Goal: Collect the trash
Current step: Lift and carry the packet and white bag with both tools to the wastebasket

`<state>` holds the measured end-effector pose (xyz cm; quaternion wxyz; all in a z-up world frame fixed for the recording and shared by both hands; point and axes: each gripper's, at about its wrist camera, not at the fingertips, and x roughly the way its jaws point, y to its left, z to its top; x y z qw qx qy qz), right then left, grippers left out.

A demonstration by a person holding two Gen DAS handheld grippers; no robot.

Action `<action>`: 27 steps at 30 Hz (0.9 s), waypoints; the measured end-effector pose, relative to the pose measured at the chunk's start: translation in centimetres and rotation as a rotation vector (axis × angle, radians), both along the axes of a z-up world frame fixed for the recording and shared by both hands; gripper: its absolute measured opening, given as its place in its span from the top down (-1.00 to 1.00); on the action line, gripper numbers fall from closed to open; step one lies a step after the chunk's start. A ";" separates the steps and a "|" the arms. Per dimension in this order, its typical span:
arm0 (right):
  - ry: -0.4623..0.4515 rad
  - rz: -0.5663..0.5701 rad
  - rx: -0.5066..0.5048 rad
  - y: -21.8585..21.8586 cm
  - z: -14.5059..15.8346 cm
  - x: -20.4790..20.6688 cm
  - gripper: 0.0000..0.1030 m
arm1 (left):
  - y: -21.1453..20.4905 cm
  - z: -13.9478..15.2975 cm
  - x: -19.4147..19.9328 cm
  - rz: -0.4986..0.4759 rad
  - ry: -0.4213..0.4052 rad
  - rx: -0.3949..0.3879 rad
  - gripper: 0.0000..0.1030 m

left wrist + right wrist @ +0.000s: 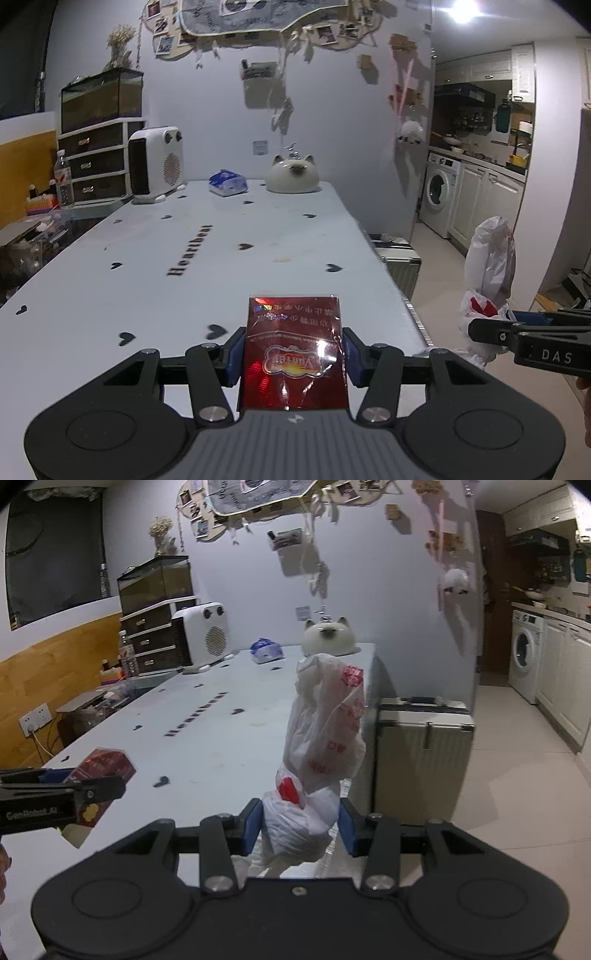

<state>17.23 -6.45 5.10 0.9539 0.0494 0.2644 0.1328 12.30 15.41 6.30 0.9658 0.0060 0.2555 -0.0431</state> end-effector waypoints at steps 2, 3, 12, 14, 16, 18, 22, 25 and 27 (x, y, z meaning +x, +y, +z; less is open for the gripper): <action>-0.007 -0.006 -0.010 -1.2 0.0 -0.8 0.13 | -1.3 0.0 -0.7 -0.003 -0.010 0.000 -0.03; -0.010 -0.011 -0.015 -1.9 0.0 -1.2 0.13 | -1.9 0.0 -1.0 -0.005 -0.013 -0.001 -0.03; -0.017 -0.075 -0.010 -8.7 -0.6 -4.2 0.13 | -9.0 -0.5 -2.7 -0.066 -0.032 -0.004 -0.03; -0.015 -0.097 -0.007 -10.6 -0.9 -4.9 0.13 | -10.9 -0.8 -2.9 -0.090 -0.027 -0.007 -0.03; -0.011 -0.116 -0.008 -12.3 -1.2 -5.3 0.13 | -12.6 -1.2 -2.9 -0.108 -0.023 -0.011 -0.03; -0.010 -0.140 -0.010 -14.0 -1.5 -5.8 0.13 | -14.4 -1.5 -2.9 -0.126 -0.017 -0.008 -0.03; -0.004 -0.182 -0.001 -17.3 -2.4 -6.7 0.13 | -18.0 -2.3 -2.7 -0.173 -0.004 -0.003 -0.03; 0.009 -0.204 -0.005 -19.5 -3.2 -7.0 0.13 | -20.5 -3.1 -2.4 -0.196 0.005 -0.011 -0.03; 0.016 -0.215 -0.011 -20.8 -3.8 -7.1 0.13 | -21.9 -3.7 -1.9 -0.208 0.017 -0.014 -0.03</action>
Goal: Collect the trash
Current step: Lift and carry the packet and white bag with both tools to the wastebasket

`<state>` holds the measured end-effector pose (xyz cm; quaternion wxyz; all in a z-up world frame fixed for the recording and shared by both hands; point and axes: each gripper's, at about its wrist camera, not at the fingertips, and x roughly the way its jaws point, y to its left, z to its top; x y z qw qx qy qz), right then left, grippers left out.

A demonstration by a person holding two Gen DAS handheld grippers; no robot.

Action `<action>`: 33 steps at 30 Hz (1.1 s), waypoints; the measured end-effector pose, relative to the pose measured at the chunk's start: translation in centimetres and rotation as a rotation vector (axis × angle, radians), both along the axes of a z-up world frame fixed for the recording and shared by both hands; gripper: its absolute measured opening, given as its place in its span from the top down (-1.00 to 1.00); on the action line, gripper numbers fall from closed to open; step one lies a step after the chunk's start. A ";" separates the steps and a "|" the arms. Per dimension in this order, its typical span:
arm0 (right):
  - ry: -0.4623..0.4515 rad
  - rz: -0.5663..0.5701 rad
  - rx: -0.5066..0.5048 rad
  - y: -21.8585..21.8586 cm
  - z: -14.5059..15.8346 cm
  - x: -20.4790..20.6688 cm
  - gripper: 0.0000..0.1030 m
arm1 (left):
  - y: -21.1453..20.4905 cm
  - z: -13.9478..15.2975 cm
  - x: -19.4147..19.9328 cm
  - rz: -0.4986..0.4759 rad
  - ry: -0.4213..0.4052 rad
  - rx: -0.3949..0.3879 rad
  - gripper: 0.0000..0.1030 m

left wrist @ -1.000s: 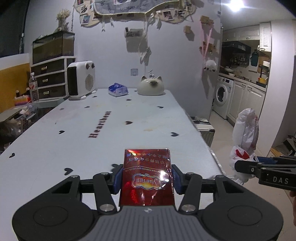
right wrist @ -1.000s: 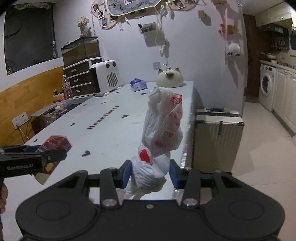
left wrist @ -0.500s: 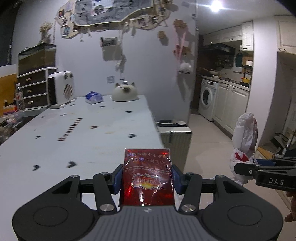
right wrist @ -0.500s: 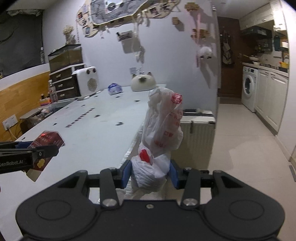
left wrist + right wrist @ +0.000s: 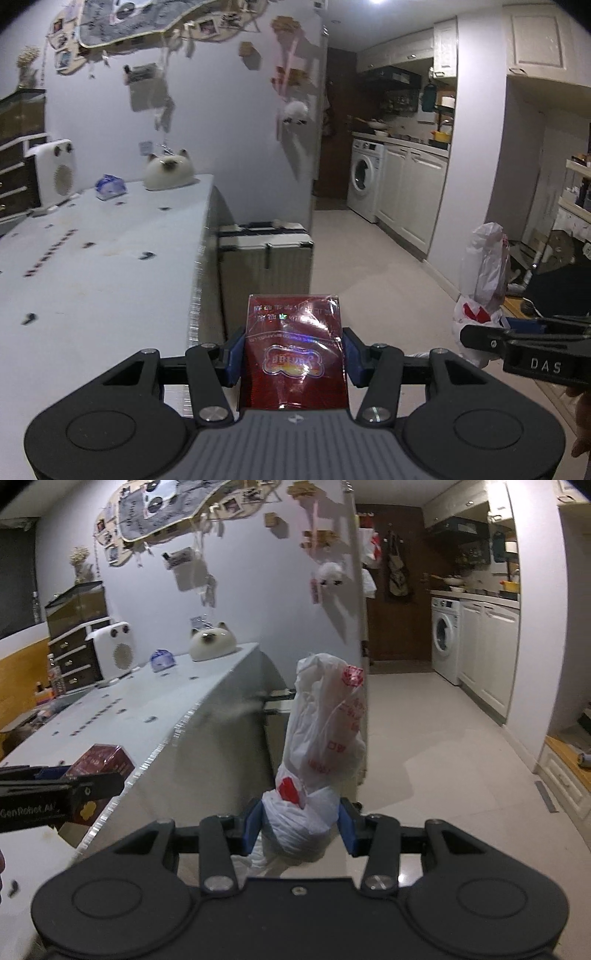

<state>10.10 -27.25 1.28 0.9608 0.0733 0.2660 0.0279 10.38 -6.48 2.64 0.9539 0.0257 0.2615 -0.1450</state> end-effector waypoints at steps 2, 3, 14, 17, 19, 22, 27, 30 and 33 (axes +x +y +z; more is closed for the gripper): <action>0.008 -0.004 -0.008 -1.2 -0.8 0.0 0.13 | -1.6 -0.7 0.6 -0.011 0.017 0.005 -0.03; 0.013 -0.008 -0.010 -1.8 -1.2 0.1 0.13 | -2.2 -1.1 0.9 -0.013 0.024 0.008 -0.03; 0.092 -0.067 -0.009 -8.1 -8.3 2.6 0.13 | -9.0 -9.5 7.1 -0.066 0.166 0.003 -0.03; 0.142 -0.087 0.021 -9.5 -11.4 3.7 0.13 | -9.7 -13.6 9.2 -0.063 0.253 0.011 -0.03; 0.191 -0.100 0.049 -10.4 -13.9 4.8 0.13 | -10.0 -16.4 10.5 -0.059 0.307 0.018 -0.03; 0.261 -0.119 0.060 -11.0 -17.5 6.6 0.13 | -9.9 -20.6 12.8 -0.049 0.382 0.023 -0.03; 0.362 -0.126 0.076 -11.0 -23.4 9.5 0.13 | -9.8 -27.2 15.9 -0.032 0.491 0.028 -0.03; 0.413 -0.115 0.077 -10.3 -26.6 11.4 0.13 | -9.6 -31.0 17.7 -0.031 0.551 0.010 -0.03; 0.456 -0.096 0.077 -9.6 -29.4 13.0 0.13 | -9.6 -34.9 18.9 -0.038 0.620 -0.006 -0.03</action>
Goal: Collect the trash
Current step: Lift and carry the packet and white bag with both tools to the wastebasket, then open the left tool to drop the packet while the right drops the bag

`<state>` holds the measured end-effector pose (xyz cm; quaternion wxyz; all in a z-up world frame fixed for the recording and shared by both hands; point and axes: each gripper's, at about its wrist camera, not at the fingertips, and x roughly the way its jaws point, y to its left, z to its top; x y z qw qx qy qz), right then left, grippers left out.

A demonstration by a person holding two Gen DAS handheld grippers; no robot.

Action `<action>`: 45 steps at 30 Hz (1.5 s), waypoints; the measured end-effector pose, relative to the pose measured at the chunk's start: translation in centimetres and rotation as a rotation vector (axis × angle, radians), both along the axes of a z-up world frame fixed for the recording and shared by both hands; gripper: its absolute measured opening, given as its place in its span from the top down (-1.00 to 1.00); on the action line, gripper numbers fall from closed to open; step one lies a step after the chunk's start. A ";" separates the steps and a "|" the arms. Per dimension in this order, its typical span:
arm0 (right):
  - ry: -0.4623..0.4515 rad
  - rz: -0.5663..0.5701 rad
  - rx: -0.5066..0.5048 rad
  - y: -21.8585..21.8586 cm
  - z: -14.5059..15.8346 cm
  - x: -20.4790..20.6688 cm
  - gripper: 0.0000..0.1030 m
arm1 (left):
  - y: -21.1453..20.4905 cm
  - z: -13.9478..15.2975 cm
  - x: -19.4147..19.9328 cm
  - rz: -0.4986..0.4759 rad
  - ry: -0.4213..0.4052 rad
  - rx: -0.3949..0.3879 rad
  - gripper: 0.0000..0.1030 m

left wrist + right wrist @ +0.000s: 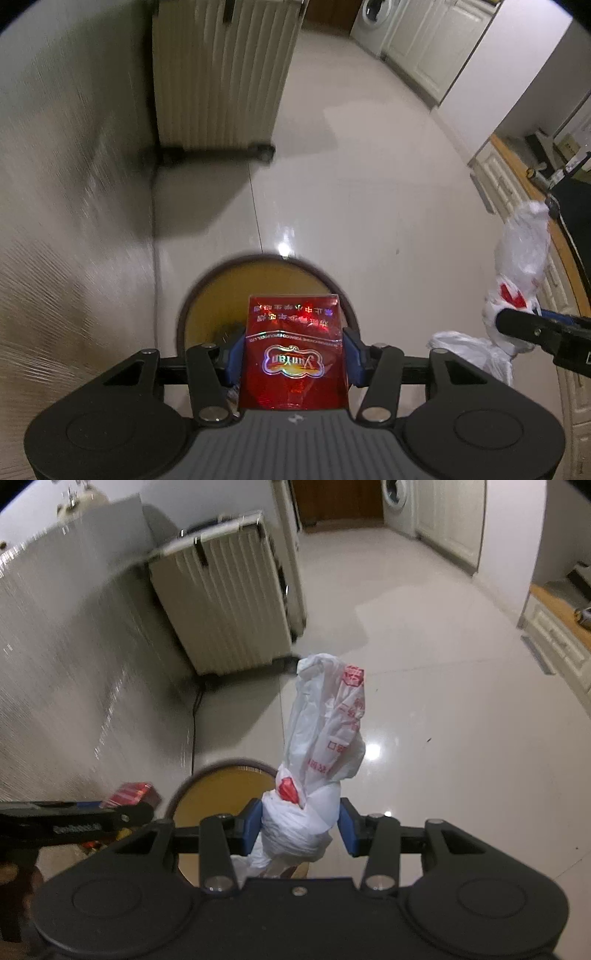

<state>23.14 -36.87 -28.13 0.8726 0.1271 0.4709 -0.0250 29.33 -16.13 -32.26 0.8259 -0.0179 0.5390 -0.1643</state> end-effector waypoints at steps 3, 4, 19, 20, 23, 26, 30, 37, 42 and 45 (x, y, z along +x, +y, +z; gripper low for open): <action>0.039 0.015 0.011 0.9 -2.8 1.7 0.13 | -0.5 -4.1 0.8 -0.039 0.090 -0.007 -0.03; 0.049 0.020 0.014 1.1 -3.6 2.2 0.13 | -0.6 -5.4 1.1 -0.049 0.116 -0.003 -0.03; 0.164 0.188 -0.060 5.0 -11.0 7.8 0.13 | -0.9 -15.7 3.2 -0.157 0.307 0.039 -0.45; 0.168 0.206 -0.061 5.2 -11.4 8.1 0.13 | -0.9 -15.7 3.1 -0.152 0.303 0.043 -0.67; 0.179 0.259 -0.063 5.7 -12.5 9.0 0.13 | -0.6 -15.2 3.0 -0.143 0.287 0.072 -0.75; 0.194 0.285 -0.036 6.3 -13.6 10.0 0.12 | -0.2 -14.6 2.7 -0.141 0.302 0.093 -0.88; 0.221 0.235 0.116 6.5 -14.9 11.2 0.12 | -0.1 -13.6 2.1 -0.187 0.303 0.188 -0.98; 0.277 0.109 0.315 8.2 -18.3 12.7 -0.32 | 1.1 -13.4 2.4 -0.133 0.308 0.190 -1.00; 0.297 0.131 0.255 8.3 -18.9 11.6 -0.35 | 1.1 -13.4 2.6 -0.095 0.323 0.189 -1.00; 0.299 0.139 0.231 7.7 -18.8 11.0 -0.34 | 1.5 -13.2 2.7 -0.084 0.322 0.185 -1.00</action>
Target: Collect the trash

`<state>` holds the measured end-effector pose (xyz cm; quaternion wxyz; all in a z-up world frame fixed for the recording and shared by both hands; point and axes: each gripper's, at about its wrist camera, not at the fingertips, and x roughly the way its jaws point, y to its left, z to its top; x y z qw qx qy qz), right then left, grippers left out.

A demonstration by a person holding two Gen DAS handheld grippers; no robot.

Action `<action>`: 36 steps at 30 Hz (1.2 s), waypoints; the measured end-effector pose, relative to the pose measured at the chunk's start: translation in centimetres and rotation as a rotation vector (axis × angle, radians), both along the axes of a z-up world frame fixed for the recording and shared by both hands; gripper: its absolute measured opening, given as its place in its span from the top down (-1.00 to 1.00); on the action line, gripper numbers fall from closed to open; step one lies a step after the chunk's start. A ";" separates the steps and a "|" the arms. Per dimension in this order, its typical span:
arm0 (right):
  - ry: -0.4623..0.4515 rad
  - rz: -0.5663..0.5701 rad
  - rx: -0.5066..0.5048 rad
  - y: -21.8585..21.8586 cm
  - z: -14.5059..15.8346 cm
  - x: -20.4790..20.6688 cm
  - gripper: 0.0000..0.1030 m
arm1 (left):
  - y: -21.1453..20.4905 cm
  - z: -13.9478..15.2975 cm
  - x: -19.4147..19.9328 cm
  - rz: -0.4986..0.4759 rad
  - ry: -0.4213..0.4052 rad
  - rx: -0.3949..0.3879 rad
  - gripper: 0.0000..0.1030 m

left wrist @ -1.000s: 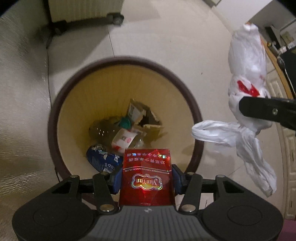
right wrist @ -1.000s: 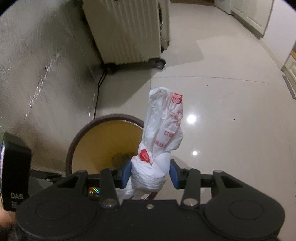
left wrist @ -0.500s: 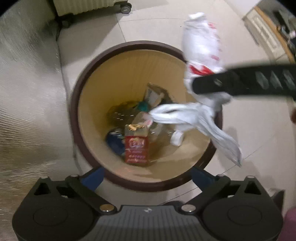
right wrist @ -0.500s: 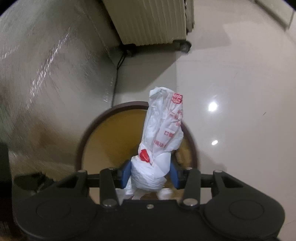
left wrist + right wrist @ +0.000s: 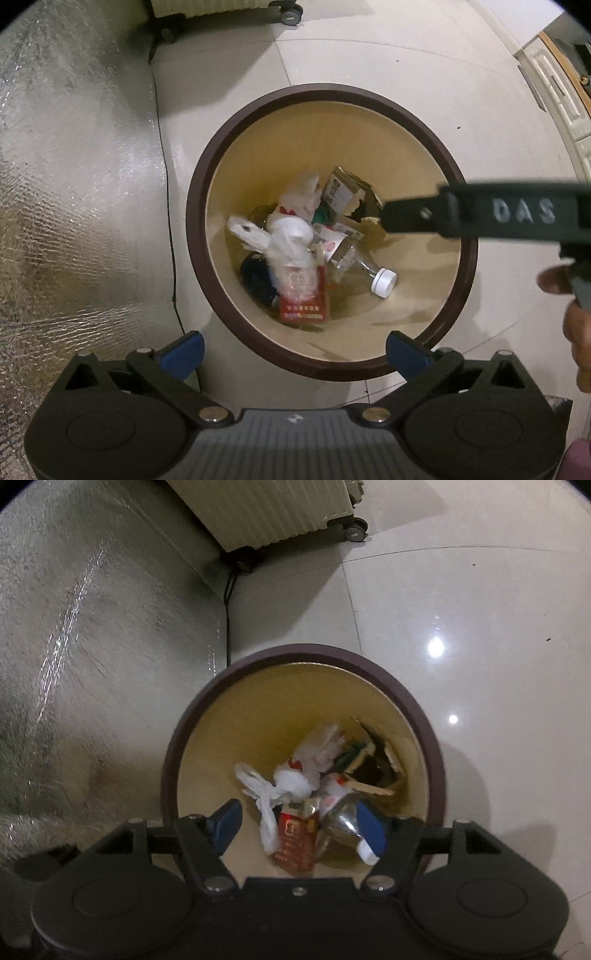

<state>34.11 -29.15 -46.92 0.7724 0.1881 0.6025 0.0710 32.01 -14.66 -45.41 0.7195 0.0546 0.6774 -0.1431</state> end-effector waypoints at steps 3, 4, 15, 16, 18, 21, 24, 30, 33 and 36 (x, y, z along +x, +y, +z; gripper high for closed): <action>-0.003 0.015 -0.009 -0.4 0.3 -0.5 -0.34 | 0.1 0.0 0.0 0.003 -0.007 0.005 -1.00; -0.004 0.021 -0.013 -0.6 0.4 -0.7 -0.34 | 0.3 0.1 0.0 0.003 -0.010 0.004 -1.00; -0.059 0.045 -0.051 -1.6 4.9 -2.9 -0.55 | 1.0 3.5 -1.1 0.013 -0.053 -0.001 -1.00; -0.068 0.043 -0.058 -1.7 5.6 -3.1 -0.58 | 0.9 4.1 -1.3 0.012 -0.061 -0.007 -1.00; -0.094 0.039 -0.065 -1.9 7.1 -3.7 -0.61 | 0.6 5.3 -1.8 0.007 -0.074 -0.015 -1.00; -0.123 0.031 -0.084 -2.0 9.4 -4.5 -0.67 | 0.4 7.4 -2.6 0.008 -0.093 -0.028 -1.00; -0.158 0.024 -0.096 -2.1 11.9 -5.6 -0.75 | 0.5 9.9 -3.5 0.021 -0.127 -0.034 -1.00; -0.227 0.009 -0.133 -2.3 17.3 -8.0 -0.83 | 0.8 15.6 -5.6 0.030 -0.202 -0.041 -1.00; -0.252 -0.004 -0.143 -2.4 19.6 -9.3 -0.87 | 0.8 18.0 -6.8 0.023 -0.230 -0.040 -1.00; -0.271 -0.010 -0.163 -2.5 21.8 -10.5 -0.93 | 0.6 20.2 -8.1 0.027 -0.255 -0.026 -1.00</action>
